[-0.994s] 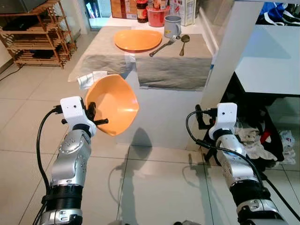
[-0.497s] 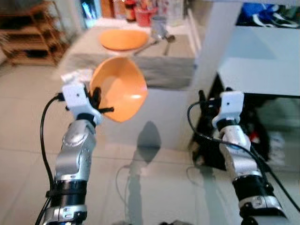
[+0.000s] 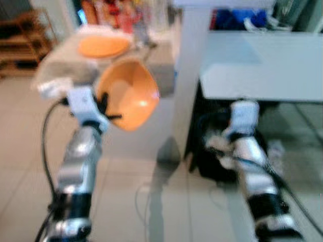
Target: Setting the table
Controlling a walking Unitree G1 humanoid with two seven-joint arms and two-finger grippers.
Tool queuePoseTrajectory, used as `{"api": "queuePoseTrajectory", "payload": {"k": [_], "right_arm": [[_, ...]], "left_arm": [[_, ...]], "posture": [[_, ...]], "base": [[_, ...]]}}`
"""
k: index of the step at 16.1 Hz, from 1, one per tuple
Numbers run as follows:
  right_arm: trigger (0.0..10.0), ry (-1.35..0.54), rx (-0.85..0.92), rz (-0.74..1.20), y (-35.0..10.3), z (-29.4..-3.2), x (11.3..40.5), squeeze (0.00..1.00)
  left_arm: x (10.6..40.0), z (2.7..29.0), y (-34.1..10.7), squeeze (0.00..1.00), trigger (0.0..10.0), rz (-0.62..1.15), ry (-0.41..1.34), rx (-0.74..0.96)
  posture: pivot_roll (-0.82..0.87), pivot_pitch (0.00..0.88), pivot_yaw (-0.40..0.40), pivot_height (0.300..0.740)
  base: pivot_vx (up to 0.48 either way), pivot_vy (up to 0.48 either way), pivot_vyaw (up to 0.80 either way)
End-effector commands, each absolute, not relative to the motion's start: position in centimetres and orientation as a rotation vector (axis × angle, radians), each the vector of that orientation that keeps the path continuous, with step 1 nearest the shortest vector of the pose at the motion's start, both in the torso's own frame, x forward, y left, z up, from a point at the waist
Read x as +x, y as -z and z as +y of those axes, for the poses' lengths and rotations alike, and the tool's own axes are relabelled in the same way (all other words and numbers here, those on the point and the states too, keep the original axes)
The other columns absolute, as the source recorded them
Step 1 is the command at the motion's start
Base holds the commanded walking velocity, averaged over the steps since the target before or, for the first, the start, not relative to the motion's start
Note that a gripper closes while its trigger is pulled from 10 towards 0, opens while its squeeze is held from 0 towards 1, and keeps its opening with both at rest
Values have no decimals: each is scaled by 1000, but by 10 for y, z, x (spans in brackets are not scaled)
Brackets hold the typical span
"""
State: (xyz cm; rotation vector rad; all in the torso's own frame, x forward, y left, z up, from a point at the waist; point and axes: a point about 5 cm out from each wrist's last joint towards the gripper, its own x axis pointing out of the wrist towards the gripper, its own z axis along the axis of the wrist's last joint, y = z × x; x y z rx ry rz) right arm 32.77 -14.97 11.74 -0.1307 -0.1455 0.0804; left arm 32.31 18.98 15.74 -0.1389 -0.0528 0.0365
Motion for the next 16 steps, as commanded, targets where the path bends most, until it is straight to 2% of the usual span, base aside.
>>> {"api": "queuePoseTrajectory", "payload": {"k": [1, 9, 11, 14, 16], "right_arm": [[10000, -67, -148, -161, -123, -156, 329, 0], [10000, -84, -148, -149, -120, -153, 325, 0], [10000, -81, -148, -147, -120, -154, 325, 0], [10000, -80, -153, -146, -119, -154, 325, 0], [10000, -80, -152, -148, -120, -154, 325, 0]], "left_arm": [[326, 185, -168, 0, 0, -92, -26, -128], [330, 183, -171, 0, 0, -98, -12, -76], [329, 178, -174, 0, 0, -116, 17, -55], [323, 155, -187, 0, 0, -181, 120, 20], [327, 156, -187, 0, 0, -173, 105, 5]], "posture": [[-44, 0, 47, 740], [-47, 0, 50, 740], [-49, 0, 51, 740], [-49, 0, 52, 740], [-49, 0, 51, 740]], "base": [[315, -360, 0], [274, -390, 0], [127, -409, 0], [0, -430, 0], [276, -390, 0]]}}
